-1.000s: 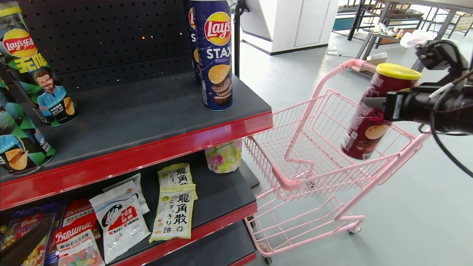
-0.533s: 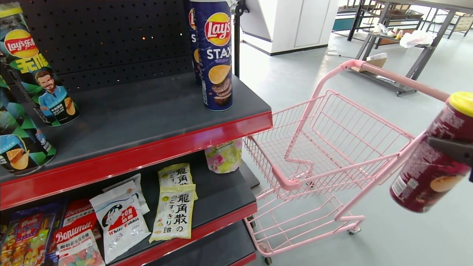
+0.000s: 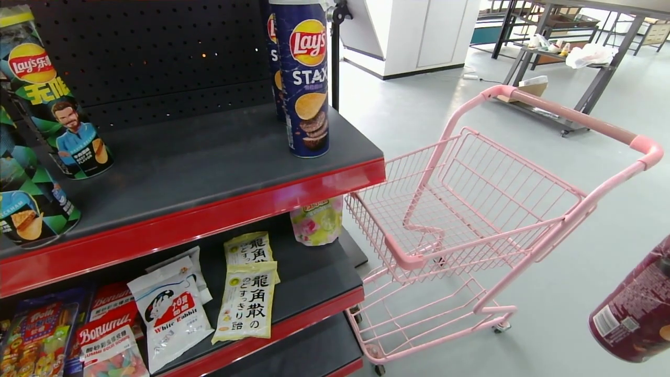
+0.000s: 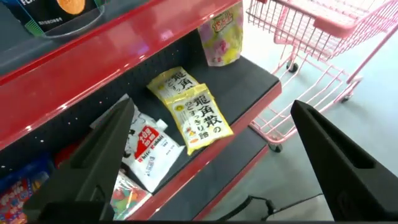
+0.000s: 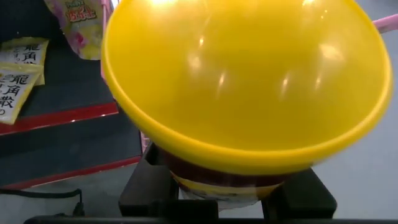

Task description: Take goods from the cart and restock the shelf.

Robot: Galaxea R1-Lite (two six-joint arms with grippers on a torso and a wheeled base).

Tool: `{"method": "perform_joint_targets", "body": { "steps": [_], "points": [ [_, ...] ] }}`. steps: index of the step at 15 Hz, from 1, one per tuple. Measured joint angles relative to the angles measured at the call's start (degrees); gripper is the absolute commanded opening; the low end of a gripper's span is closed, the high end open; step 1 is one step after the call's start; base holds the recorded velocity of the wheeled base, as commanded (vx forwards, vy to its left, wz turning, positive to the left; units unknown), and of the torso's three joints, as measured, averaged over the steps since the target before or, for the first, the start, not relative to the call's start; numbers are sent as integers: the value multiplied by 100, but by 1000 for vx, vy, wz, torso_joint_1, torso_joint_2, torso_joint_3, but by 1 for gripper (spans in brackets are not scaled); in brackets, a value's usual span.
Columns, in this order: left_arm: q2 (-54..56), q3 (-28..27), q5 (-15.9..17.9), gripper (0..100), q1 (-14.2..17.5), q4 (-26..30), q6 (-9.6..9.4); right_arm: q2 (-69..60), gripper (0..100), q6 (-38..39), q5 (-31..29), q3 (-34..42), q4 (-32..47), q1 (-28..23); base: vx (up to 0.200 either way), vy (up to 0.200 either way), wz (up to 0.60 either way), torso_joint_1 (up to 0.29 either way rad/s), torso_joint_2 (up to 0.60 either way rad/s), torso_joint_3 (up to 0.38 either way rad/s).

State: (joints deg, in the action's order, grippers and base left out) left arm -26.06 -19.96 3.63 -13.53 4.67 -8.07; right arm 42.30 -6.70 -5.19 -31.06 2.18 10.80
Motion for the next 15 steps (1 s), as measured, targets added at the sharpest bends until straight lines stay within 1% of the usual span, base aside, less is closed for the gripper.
{"method": "perform_joint_targets", "body": {
  "steps": [2, 3, 5, 6, 11, 12, 15],
  "points": [
    [-74, -38, -22, 100, 0, -16, -293, -72, 0, -5, 5, 88, -5, -2, 0, 0, 0, 134, -393, -254],
    [-113, -71, -30, 100, 2, -27, -372, -90, 0, -2, 2, 102, -18, -4, 0, 0, 0, 178, -486, -325],
    [-166, -110, -35, 100, 9, -27, -460, -88, 0, -5, 7, 116, -18, -2, 0, 0, 0, 200, -532, -329],
    [-183, -115, -35, 100, 9, -22, -495, -77, 0, -11, 9, 116, -18, 2, 0, 0, 0, 217, -549, -339],
    [-246, -127, -38, 100, 9, -29, -532, 48, 0, -32, 5, 91, -41, -2, 0, 0, 0, 238, -583, -353],
    [-266, -132, -40, 100, 6, -32, -539, 102, 0, -144, 5, 67, -68, -6, -200, 0, 0, 115, -300, -139],
    [-336, -149, -51, 100, 6, -29, -539, 196, 0, -330, 20, 48, -57, -2, -200, 0, 0, 33, -38, -46]
  ]
}}
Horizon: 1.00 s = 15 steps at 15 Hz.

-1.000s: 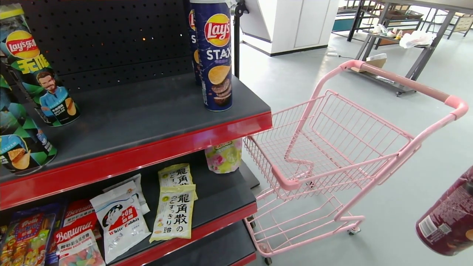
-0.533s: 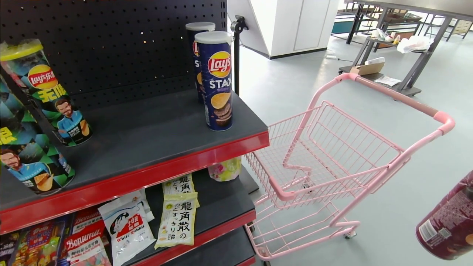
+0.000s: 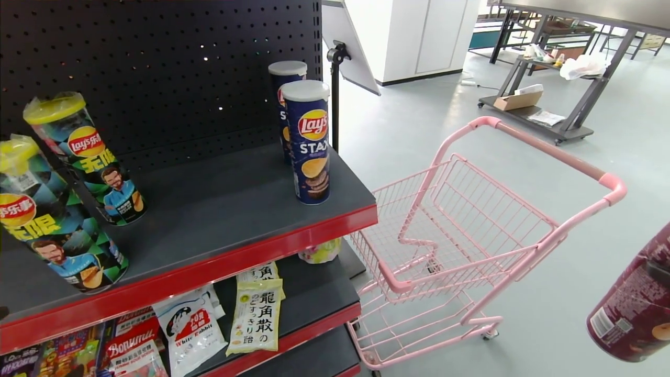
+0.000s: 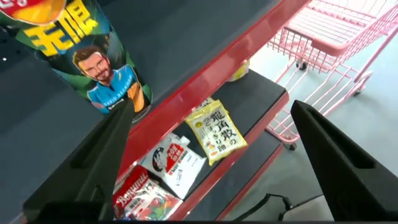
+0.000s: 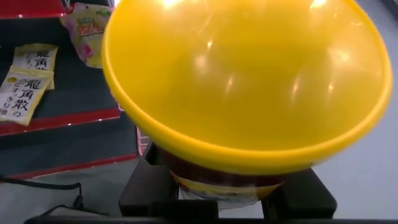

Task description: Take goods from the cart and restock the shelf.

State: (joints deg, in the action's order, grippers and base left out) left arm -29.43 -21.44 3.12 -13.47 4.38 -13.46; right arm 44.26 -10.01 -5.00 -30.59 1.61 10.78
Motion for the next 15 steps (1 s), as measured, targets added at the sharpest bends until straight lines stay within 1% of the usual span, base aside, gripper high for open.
{"method": "perform_joint_targets", "body": {
  "steps": [2, 11, 15],
  "points": [
    [-37, -30, 2, 100, 0, 2, 0, 57, 0, -2, 0, 0, -5, 2, -200, 0, 0, 2, -17, 2],
    [-72, -41, 22, 100, 2, -4, -9, 116, 0, -13, 2, 30, -9, -15, 0, 0, 0, 0, 0, 0],
    [-74, -60, 29, 100, 0, -9, -6, 124, 0, -17, -9, -4, -13, -30, 0, 0, 0, 139, -318, -190]
  ]
}}
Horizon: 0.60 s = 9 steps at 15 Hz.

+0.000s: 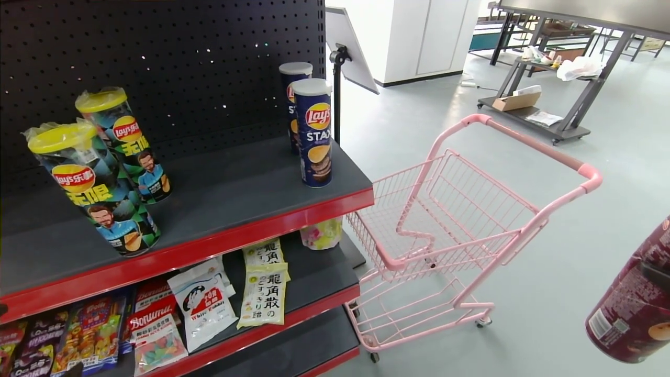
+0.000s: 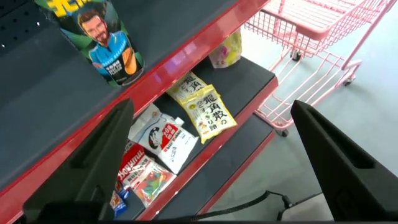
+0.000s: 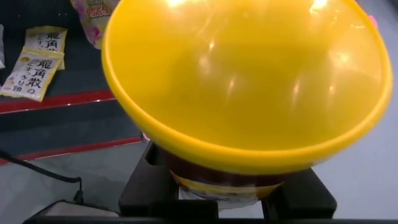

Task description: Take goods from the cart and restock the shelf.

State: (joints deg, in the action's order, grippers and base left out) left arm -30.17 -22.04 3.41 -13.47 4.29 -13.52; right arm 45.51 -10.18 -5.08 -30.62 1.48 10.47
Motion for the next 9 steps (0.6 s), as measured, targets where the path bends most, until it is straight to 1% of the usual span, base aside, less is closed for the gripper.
{"method": "perform_joint_targets", "body": {
  "steps": [3, 5, 9],
  "points": [
    [0, -6, 0, 100, 2, 2, -22, 13, 0, -30, 2, -13, -2, -6, 0, 0, 0, 160, -367, -202],
    [-4, -23, -2, 100, 2, -2, -93, 51, 0, -38, -6, -18, -2, -17, 0, 0, 0, 61, -158, -85],
    [-34, -74, -7, 100, 0, 2, -119, 140, 0, -101, -9, -85, -30, -107, 0, 0, 600, 10, -15, -9]
  ]
}}
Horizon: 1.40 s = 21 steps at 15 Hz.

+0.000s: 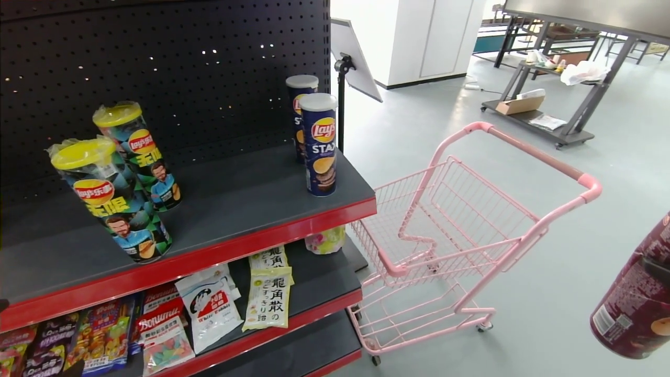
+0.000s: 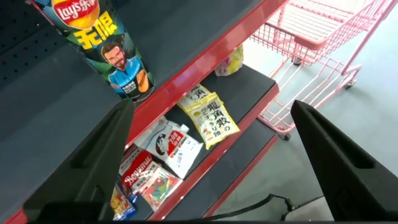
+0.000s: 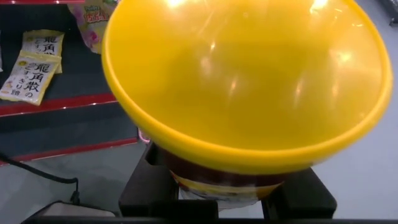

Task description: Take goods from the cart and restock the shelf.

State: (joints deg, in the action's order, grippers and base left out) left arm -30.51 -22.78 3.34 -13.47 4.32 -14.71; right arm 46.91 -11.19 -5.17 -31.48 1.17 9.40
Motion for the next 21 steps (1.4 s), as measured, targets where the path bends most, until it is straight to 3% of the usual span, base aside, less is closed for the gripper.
{"method": "perform_joint_targets", "body": {
  "steps": [5, 10, 14, 19, 21],
  "points": [
    [9, -1, -9, 100, 2, 0, -1, 22, 0, 4, 20, 0, -6, -23, 0, 0, 600, 5, 0, 2],
    [28, -15, -12, 100, 2, -2, -4, 0, 0, 49, 52, 50, -57, -22, 0, 40, 0, 0, 0, 0],
    [34, -6, -15, 100, 7, -2, -6, -66, 0, 514, 957, 297, -628, 73, 0, 200, 0, 2, -2, 0],
    [52, -6, -26, 100, 2, 0, -6, 66, 0, 564, 1280, 397, -691, 123, 0, 200, 0, 1, 1, -1],
    [50, -6, -26, 100, 2, 0, -4, 96, 0, 572, 2019, 422, -691, 228, 0, 200, 0, 0, 5, 2]
  ]
}}
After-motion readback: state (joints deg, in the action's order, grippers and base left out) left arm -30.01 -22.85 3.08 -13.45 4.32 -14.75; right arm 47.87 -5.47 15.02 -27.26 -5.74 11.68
